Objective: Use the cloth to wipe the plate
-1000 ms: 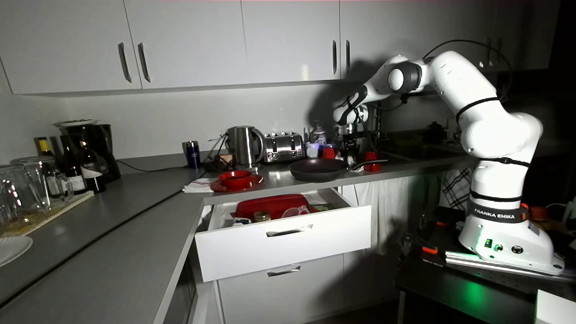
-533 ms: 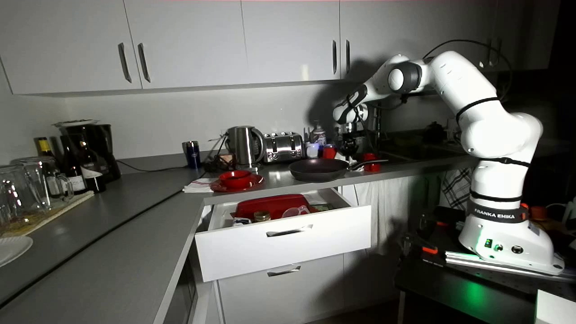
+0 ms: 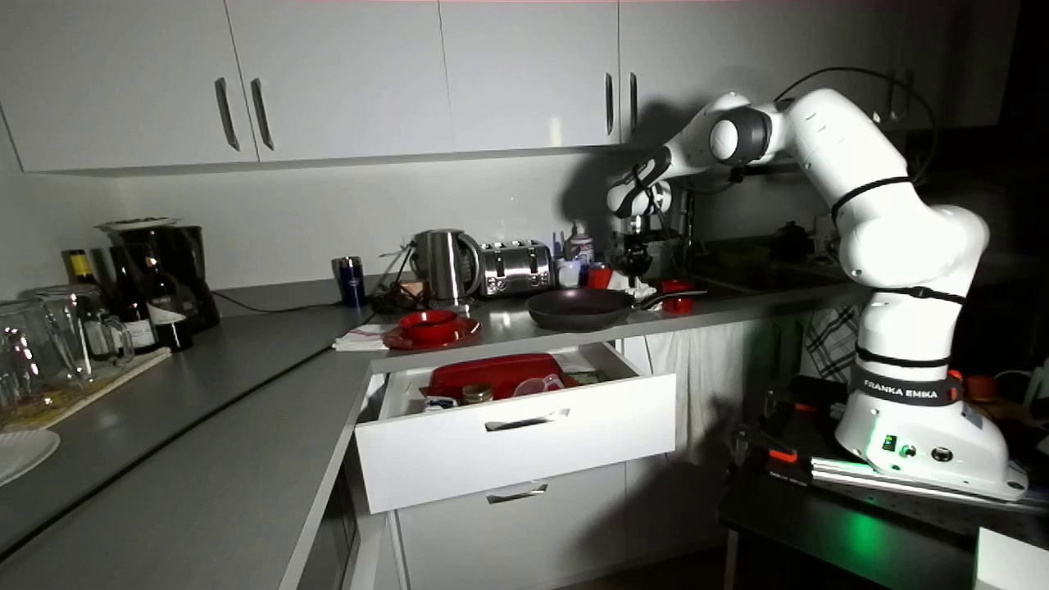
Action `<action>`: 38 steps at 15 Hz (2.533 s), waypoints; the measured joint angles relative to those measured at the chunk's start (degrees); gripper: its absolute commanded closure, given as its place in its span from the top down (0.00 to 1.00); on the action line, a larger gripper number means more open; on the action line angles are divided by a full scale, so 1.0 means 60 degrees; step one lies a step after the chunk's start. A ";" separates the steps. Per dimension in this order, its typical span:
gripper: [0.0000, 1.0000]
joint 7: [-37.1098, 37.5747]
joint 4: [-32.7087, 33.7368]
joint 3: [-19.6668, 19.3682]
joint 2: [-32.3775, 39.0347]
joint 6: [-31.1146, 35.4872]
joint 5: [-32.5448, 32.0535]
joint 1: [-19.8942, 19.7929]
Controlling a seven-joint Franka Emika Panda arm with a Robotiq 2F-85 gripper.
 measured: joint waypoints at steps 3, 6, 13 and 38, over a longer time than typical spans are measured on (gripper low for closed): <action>0.09 -0.0005 -0.0022 0.0000 -0.0421 0.0000 0.0002 -0.0005; 0.09 -0.0039 -0.0094 -0.0001 -0.0946 0.0000 0.0006 -0.0011; 0.09 -0.1019 -0.1029 0.0071 -0.2300 0.0770 0.0007 0.0030; 0.08 -0.1419 -0.7411 0.0504 -0.8189 0.2726 -0.1894 0.2139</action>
